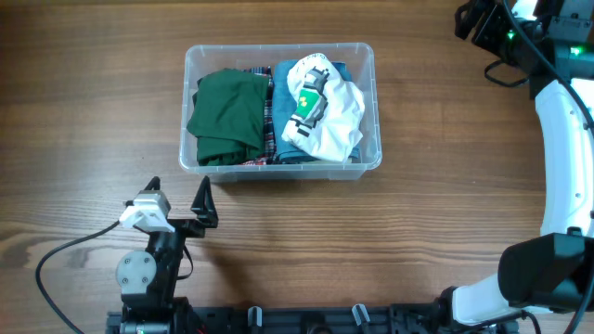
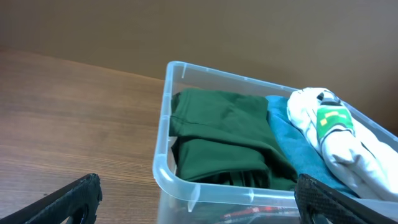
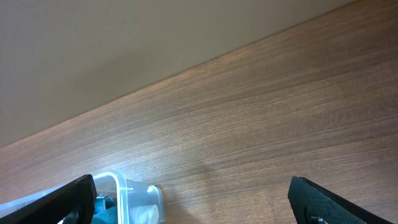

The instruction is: Pack container

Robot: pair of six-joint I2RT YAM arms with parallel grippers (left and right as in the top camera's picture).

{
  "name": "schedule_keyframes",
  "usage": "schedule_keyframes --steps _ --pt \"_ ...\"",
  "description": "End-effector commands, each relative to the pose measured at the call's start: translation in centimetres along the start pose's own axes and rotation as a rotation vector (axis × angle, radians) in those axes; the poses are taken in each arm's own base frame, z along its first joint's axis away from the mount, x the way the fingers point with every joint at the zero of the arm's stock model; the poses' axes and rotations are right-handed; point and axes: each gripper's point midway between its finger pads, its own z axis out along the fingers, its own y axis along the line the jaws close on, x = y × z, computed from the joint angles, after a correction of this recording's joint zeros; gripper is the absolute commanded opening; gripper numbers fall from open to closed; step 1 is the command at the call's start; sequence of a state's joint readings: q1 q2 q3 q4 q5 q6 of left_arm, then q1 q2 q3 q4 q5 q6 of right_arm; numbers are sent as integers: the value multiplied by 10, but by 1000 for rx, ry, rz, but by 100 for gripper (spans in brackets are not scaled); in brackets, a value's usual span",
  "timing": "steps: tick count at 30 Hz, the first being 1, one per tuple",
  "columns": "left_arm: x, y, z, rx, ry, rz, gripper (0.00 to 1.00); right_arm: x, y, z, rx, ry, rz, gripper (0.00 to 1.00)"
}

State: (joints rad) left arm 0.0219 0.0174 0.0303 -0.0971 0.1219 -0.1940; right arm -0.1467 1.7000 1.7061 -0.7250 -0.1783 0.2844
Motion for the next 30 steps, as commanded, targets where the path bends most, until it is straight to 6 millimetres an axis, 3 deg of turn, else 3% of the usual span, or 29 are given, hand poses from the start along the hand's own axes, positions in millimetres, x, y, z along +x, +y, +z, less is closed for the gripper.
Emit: schedule_keyframes --steps 1,20,22,25,27,30 --pt "0 7 0 -33 -13 -17 100 4 -3 6 9 12 9 100" --pt "0 7 0 -33 -12 -17 100 5 -2 6 9 15 8 100" --pt "1 7 0 -33 -12 -17 100 0 7 -11 -7 -17 -4 100" --pt "0 7 0 -33 -12 -17 100 -8 16 -53 34 -113 -37 100" --pt "0 7 0 -33 -12 -17 100 5 30 -71 7 -144 -64 100" --pt "0 7 0 -33 -12 -17 100 27 23 -96 83 -270 -144 100"
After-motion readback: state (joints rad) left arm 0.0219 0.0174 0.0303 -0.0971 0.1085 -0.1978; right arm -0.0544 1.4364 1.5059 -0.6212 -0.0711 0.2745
